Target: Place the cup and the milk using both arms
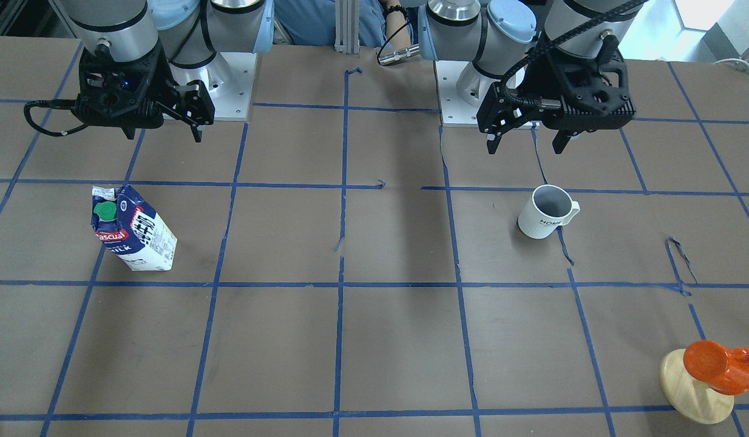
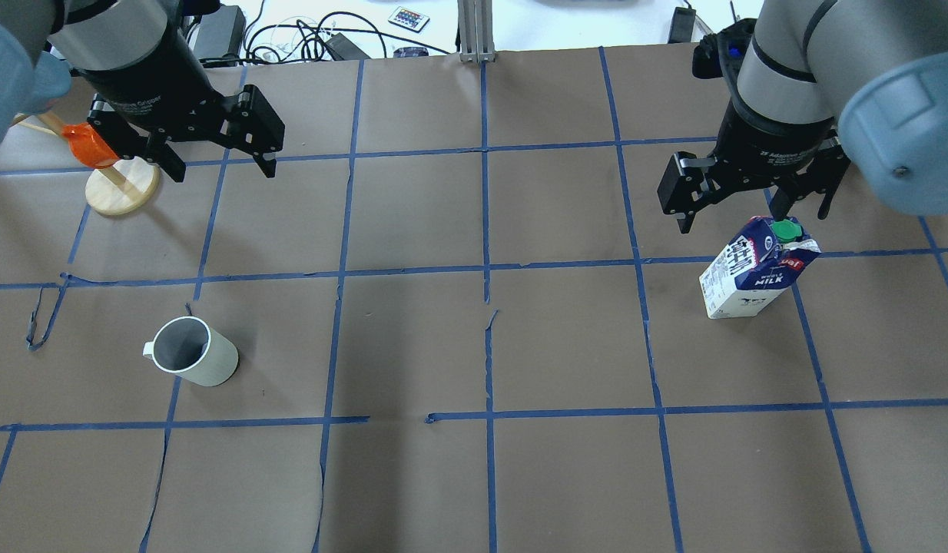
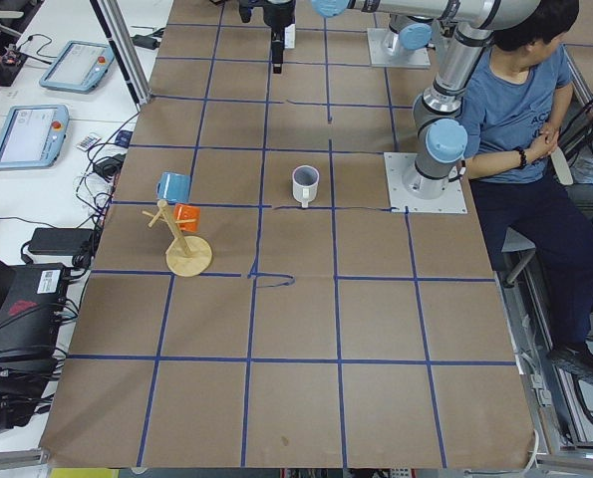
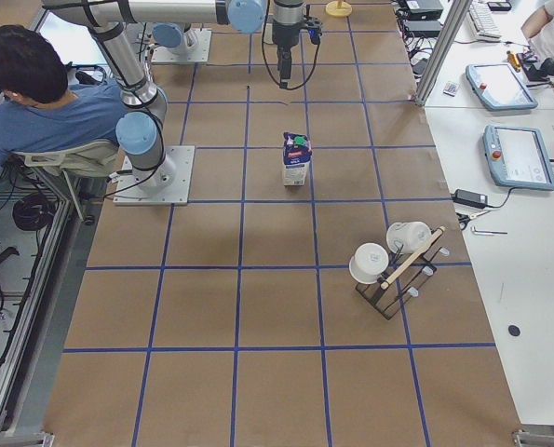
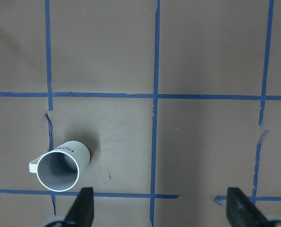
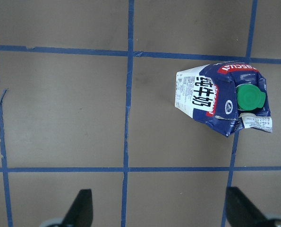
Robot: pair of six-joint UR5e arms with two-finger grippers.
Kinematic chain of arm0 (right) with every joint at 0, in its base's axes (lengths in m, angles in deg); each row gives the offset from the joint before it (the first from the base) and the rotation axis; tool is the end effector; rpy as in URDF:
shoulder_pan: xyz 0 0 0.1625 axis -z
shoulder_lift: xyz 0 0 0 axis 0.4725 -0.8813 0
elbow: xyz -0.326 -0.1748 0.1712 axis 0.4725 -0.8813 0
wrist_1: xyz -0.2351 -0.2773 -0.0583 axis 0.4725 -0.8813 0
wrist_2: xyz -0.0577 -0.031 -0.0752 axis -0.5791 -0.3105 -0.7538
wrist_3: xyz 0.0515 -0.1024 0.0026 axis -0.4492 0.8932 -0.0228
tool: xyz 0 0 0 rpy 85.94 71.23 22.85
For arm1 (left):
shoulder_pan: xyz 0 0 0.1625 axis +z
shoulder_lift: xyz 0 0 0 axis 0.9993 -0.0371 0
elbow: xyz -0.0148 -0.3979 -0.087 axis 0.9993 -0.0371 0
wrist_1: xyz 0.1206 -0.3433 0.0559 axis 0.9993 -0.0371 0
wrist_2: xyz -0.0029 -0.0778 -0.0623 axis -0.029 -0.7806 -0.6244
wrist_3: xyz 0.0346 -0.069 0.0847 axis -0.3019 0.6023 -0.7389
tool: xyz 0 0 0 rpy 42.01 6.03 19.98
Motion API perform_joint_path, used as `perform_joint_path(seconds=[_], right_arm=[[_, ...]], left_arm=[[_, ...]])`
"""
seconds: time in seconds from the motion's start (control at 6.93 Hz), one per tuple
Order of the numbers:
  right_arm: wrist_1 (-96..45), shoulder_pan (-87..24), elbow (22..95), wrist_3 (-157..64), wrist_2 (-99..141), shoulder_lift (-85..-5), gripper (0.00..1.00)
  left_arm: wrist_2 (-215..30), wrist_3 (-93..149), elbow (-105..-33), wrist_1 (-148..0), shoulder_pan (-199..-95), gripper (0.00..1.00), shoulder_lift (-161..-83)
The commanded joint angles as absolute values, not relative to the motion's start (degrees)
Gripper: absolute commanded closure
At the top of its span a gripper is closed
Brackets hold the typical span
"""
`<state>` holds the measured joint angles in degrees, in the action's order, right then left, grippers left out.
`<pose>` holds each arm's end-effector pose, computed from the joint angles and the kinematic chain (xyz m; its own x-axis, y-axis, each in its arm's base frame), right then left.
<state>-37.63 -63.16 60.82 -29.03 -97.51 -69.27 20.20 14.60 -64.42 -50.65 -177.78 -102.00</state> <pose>0.1320 -0.4049 0.4421 -0.9943 -0.0490 0.0951 -0.0442 0.9977 0.0515 -0.1299 -0.4429 0.4835 -0.9994 -0.0283 -0.0217 -0.0277 0.9992 -0.0280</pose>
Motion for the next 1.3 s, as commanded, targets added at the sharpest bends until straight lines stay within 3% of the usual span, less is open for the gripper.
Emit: perform_joint_path(seconds=[0.0,1.15], right_arm=[[-37.65,-63.03,60.84,-28.98,-97.61,-69.3,0.0],[-37.65,-62.95,60.93,-28.63,-97.61,-69.3,0.0]], left_arm=[[20.23,14.6,-64.35,-50.65,-177.7,0.0,-102.24],[21.1,13.2,-64.35,-50.65,-177.7,0.0,-102.41]])
